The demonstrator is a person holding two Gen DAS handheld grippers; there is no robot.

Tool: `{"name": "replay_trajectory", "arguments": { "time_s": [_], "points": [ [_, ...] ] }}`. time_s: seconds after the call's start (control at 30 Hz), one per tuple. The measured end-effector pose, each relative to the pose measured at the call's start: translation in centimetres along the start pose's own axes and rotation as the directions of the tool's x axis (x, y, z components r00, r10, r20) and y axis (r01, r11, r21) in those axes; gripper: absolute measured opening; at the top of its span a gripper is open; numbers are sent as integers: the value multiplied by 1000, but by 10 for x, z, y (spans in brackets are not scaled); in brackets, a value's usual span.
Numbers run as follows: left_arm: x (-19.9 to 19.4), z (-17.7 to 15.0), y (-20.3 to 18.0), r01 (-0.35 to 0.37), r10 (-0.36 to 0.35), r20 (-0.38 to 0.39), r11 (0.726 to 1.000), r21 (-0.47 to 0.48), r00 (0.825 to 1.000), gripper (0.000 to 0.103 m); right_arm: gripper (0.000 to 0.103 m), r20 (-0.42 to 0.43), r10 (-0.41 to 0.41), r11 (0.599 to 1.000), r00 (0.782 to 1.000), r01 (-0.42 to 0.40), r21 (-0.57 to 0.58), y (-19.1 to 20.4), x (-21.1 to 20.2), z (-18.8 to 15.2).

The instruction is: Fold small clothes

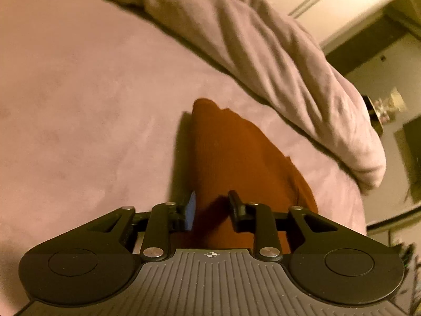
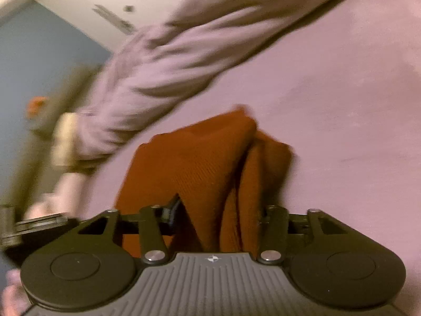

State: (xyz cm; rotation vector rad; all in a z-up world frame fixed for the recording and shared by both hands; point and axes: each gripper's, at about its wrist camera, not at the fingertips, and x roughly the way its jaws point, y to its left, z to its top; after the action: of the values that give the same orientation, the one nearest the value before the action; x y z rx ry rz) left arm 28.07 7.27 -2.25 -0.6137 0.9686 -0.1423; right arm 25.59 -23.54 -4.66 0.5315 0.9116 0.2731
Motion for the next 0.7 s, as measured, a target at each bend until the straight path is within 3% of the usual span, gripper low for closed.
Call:
{"name": "replay_trajectory", "arguments": {
  "time_s": [0.03,0.1,0.17,0.37,0.5,0.63,0.7],
  "points": [
    [-4,-6,-2,-13,12,12,999,30,1000,48,55,45,-39,998,998,41,-42,4,-11,-2],
    [-10,-20,-8,-65,61,46,994,88,997,51,55,118,-83,985,990,99,-139,17,-34,-9],
    [-12,-34,-11,-93,86,60,988,124,994,56,55,161,-68,970,985,103,-218,31,-51,-20],
    [-37,-66,-8,-170,153,135,978,122,979,63,39,164,-81,868,983,151,-474,75,-53,-70],
    [-49,-89,1,-218,198,129,963,158,972,65,39,182,-131,828,975,208,-520,80,-49,-88],
    [-40,-101,1,-243,227,103,951,193,968,65,39,164,-177,841,970,236,-486,69,-50,-96],
    [-34,-102,-4,-257,244,87,938,234,966,65,39,166,-201,819,965,259,-512,71,-46,-99]
  ]
}}
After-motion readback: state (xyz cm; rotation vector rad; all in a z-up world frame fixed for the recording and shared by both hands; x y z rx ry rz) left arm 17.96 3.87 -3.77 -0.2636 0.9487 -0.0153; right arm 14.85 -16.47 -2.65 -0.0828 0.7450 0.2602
